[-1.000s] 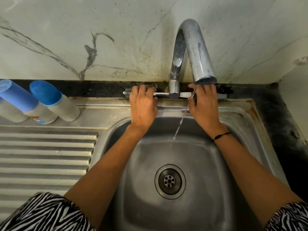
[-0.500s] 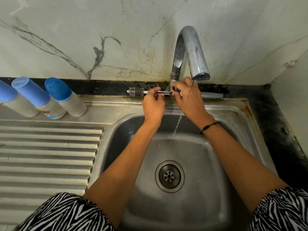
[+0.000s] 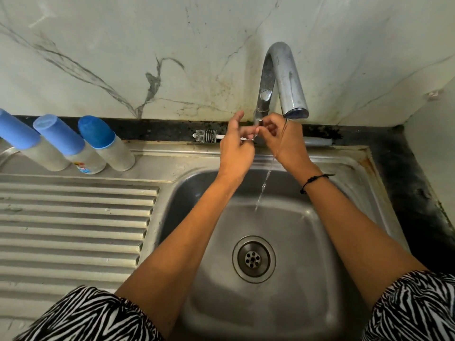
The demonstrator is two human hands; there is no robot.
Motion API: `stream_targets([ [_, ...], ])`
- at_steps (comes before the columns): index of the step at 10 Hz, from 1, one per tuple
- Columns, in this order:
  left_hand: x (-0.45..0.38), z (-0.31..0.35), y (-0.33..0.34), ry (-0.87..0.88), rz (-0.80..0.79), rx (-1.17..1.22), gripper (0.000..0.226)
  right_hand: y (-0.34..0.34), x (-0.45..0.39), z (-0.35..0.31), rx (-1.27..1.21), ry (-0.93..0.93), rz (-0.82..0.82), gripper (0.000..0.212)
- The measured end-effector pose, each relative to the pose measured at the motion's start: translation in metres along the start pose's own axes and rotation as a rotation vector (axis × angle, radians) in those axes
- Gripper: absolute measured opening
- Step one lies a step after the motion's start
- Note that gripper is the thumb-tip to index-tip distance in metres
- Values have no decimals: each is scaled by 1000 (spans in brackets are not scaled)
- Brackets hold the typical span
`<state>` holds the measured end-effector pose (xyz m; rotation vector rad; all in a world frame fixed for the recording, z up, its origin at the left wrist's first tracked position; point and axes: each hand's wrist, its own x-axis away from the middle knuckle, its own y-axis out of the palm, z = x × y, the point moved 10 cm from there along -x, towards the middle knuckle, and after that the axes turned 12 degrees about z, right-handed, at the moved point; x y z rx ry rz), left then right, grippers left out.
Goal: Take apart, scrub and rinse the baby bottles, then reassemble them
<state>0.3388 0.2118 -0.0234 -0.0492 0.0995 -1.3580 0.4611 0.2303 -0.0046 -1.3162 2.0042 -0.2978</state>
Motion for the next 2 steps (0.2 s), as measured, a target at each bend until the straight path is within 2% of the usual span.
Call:
stream_targets([
  [1, -3, 5, 6, 8, -86, -56, 69, -5, -1, 6, -38, 73, -14, 17],
  [2, -3, 12, 8, -2, -163, -96, 65, -5, -1, 5, -62, 129, -43, 13],
])
